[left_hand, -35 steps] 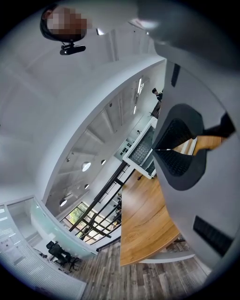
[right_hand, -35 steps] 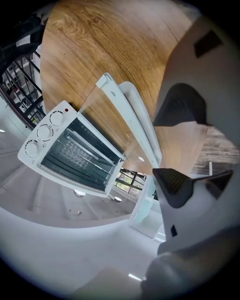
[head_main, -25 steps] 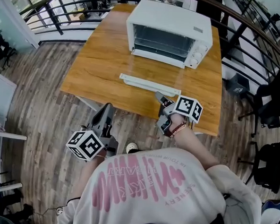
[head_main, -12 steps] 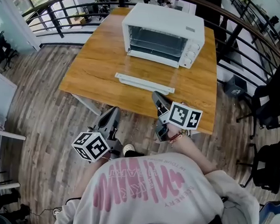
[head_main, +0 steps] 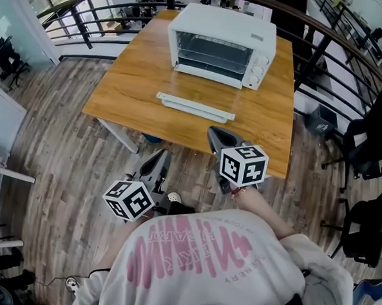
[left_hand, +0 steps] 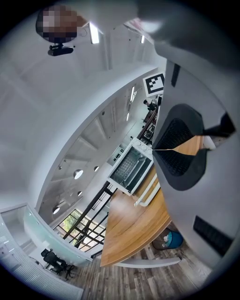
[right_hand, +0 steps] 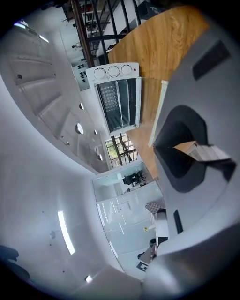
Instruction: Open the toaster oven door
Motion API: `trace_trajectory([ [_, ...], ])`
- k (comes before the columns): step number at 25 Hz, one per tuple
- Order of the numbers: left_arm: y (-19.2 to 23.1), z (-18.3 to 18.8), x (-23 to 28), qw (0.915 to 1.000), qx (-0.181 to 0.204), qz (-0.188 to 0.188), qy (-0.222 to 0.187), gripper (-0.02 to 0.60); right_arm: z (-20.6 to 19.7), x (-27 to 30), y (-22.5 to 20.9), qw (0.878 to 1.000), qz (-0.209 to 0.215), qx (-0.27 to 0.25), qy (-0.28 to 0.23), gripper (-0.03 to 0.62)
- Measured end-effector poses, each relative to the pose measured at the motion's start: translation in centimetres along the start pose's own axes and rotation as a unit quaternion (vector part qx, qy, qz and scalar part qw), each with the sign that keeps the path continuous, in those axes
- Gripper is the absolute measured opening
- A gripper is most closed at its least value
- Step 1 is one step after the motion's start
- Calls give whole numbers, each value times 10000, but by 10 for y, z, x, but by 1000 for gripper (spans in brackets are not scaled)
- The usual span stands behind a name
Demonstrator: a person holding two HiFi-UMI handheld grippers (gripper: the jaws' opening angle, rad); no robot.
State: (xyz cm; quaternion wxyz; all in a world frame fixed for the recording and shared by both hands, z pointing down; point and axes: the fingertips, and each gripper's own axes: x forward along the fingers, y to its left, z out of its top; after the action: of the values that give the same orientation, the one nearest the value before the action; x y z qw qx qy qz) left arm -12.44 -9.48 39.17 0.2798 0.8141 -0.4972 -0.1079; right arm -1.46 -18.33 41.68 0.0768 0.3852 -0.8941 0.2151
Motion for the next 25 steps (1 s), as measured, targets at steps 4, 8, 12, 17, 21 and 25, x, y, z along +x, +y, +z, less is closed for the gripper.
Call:
trace_trajectory([
  [4, -4, -13, -11, 9999, -33, 127, -11, 21, -15, -13, 1, 10000, 17, -28, 86, -2],
  [8, -11, -21, -17, 9998, -23, 199, -60, 21, -20, -28, -4, 10000, -33, 55, -48, -3],
  [12, -20, -30, -23, 9997, -21, 222, -51, 21, -25, -41, -4, 9996, 72, 282, -70, 1],
  [17, -29, -39, -29, 9996, -22, 255, -102, 21, -39, -51, 0, 9998, 132, 91, 118, 6],
  [21, -34, -42, -32, 9995, -15, 272, -132, 21, -44, -55, 4, 9996, 219, 19, 201, 6],
  [25, -36, -42, -35, 9993, -13, 313, -180, 21, -44, -56, 6, 9993, 270, -34, 250, 6],
])
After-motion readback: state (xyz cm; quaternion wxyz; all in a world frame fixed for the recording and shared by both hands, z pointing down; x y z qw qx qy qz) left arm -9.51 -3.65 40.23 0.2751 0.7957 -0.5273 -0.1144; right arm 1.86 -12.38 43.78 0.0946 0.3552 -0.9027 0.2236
